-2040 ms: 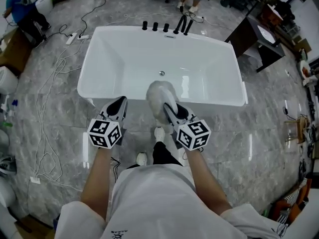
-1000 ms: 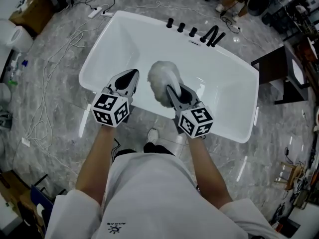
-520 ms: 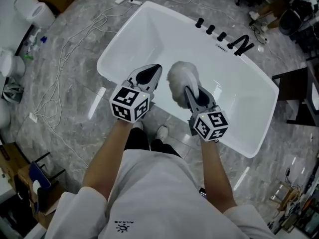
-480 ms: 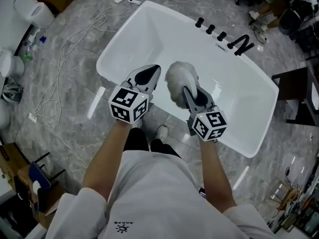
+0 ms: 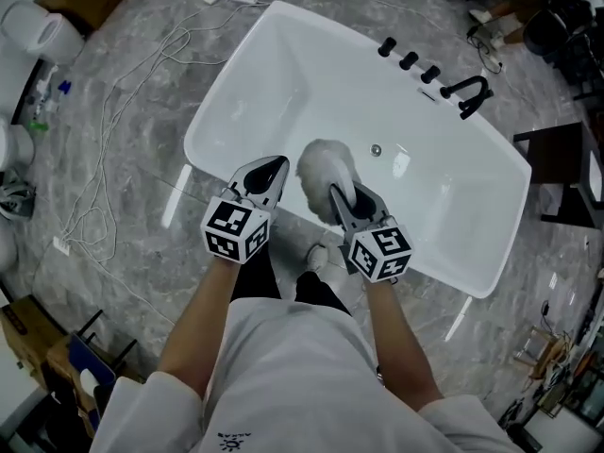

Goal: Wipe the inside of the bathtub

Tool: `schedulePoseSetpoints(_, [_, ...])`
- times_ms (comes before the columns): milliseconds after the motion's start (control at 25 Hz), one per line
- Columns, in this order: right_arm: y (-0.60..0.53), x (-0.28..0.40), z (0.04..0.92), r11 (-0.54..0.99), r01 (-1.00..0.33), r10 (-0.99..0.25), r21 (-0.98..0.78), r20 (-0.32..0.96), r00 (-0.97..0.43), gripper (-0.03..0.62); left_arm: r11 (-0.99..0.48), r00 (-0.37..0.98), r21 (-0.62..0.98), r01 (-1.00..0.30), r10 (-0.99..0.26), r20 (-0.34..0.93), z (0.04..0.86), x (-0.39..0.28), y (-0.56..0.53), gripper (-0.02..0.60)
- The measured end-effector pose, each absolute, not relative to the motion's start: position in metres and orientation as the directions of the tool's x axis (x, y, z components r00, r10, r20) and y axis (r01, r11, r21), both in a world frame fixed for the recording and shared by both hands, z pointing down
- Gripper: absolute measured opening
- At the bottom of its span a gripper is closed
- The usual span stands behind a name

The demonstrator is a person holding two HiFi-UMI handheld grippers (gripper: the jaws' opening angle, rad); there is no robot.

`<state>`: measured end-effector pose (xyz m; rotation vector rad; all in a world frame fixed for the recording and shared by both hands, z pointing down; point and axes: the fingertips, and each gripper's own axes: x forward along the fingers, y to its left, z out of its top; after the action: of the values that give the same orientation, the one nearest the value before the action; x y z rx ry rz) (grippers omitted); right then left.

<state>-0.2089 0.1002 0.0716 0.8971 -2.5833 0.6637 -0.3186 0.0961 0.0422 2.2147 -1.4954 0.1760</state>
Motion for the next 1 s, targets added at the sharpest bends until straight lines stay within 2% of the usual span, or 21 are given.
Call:
schedulePoseSetpoints(280, [0.077, -0.267, 0.112, 0.634, -0.673, -0.481, -0.381, 0.488, -0.728, 0.097, -0.319, 0.439, 0.329, -0.889, -0.797, 0.415, 0.084, -0.374, 0.077, 0.012])
schedulePoseSetpoints(1000, [0.059, -0.387, 0.279, 0.593, -0.631, -0.278, -0.501, 0.608, -0.744, 0.097, -0.277, 0.423, 0.335, -0.900, -0.738, 0.526, 0.211, -0.484, 0.038, 0.012])
